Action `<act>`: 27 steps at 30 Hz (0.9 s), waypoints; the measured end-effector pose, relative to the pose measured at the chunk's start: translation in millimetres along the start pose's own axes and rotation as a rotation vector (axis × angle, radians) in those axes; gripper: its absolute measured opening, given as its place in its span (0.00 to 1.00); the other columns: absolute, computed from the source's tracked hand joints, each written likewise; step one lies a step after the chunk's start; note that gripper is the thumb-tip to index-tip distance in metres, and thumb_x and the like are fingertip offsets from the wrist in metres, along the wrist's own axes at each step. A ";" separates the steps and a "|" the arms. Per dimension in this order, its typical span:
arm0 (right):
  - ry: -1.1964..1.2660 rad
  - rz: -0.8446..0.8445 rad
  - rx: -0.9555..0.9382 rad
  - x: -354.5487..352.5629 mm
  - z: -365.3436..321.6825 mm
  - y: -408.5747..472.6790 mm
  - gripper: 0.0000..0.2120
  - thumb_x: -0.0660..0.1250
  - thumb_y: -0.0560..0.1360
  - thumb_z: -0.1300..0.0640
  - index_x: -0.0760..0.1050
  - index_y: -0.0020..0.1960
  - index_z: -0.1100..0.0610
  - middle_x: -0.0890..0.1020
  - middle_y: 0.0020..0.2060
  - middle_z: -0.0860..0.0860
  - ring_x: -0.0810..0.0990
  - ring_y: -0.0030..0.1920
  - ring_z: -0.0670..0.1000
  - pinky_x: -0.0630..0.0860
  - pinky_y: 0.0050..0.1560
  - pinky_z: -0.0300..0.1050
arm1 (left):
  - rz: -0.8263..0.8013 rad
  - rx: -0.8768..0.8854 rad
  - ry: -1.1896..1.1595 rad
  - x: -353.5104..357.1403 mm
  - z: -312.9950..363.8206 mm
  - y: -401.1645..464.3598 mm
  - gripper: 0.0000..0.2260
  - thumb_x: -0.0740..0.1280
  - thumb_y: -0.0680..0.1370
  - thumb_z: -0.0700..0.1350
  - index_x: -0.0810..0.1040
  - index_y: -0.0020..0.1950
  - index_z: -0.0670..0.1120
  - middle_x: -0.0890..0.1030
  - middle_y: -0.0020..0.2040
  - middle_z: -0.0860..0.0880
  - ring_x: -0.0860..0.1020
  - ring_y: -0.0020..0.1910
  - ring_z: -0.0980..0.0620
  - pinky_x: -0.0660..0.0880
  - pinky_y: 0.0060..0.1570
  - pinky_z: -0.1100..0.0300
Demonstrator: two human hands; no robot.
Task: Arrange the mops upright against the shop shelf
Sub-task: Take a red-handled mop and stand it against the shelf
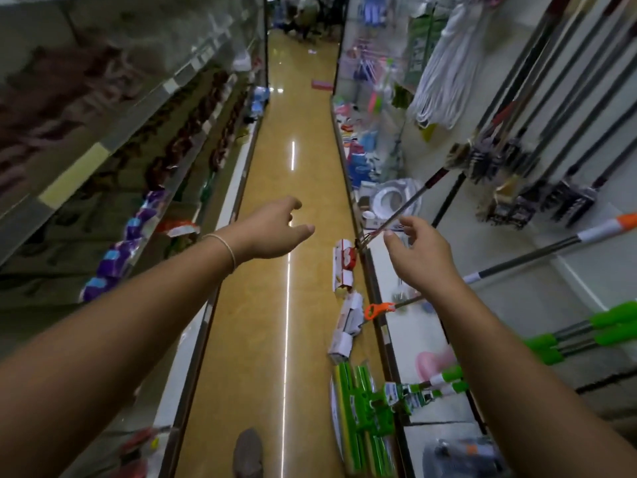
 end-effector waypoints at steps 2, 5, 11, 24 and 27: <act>-0.017 0.006 0.021 16.8 -14.3 29.9 0.23 0.65 0.79 0.49 0.69 0.72 0.56 0.76 0.68 0.54 0.74 0.67 0.54 0.70 0.66 0.49 | -0.003 -0.007 -0.034 -18.2 -14.6 36.7 0.28 0.63 0.79 0.58 0.61 0.76 0.51 0.72 0.71 0.45 0.74 0.66 0.46 0.75 0.59 0.51; -0.025 0.016 0.039 40.6 -34.5 69.7 0.24 0.65 0.79 0.49 0.69 0.72 0.55 0.75 0.68 0.53 0.76 0.62 0.52 0.71 0.64 0.48 | 0.010 0.029 -0.051 -44.8 -27.3 85.4 0.26 0.62 0.80 0.57 0.62 0.75 0.50 0.72 0.70 0.46 0.74 0.65 0.47 0.74 0.57 0.53; -0.047 0.005 0.076 77.3 -60.1 138.0 0.25 0.65 0.79 0.49 0.68 0.73 0.55 0.75 0.69 0.54 0.73 0.68 0.54 0.71 0.68 0.51 | 0.077 0.114 0.023 -75.5 -47.1 154.0 0.25 0.60 0.80 0.56 0.64 0.75 0.48 0.72 0.70 0.44 0.75 0.64 0.46 0.74 0.58 0.52; 0.002 0.028 0.079 118.0 -71.2 308.8 0.25 0.66 0.78 0.49 0.68 0.73 0.55 0.76 0.66 0.53 0.75 0.65 0.53 0.73 0.66 0.52 | 0.141 0.205 -0.009 -97.3 -53.0 319.9 0.22 0.58 0.81 0.57 0.66 0.73 0.49 0.74 0.68 0.46 0.74 0.64 0.48 0.72 0.58 0.55; 0.015 0.024 0.082 127.4 -63.0 368.8 0.26 0.66 0.78 0.50 0.67 0.74 0.55 0.77 0.66 0.54 0.76 0.56 0.50 0.73 0.59 0.47 | 0.130 0.222 0.015 -95.8 -45.1 377.8 0.22 0.57 0.82 0.56 0.66 0.73 0.48 0.74 0.68 0.46 0.74 0.64 0.48 0.72 0.59 0.55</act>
Point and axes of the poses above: each hand's wrist, its own y-axis towards the middle knuckle, its own x-axis out of the palm, z = x × y, the point moved 7 cm from there along y, towards the middle knuckle
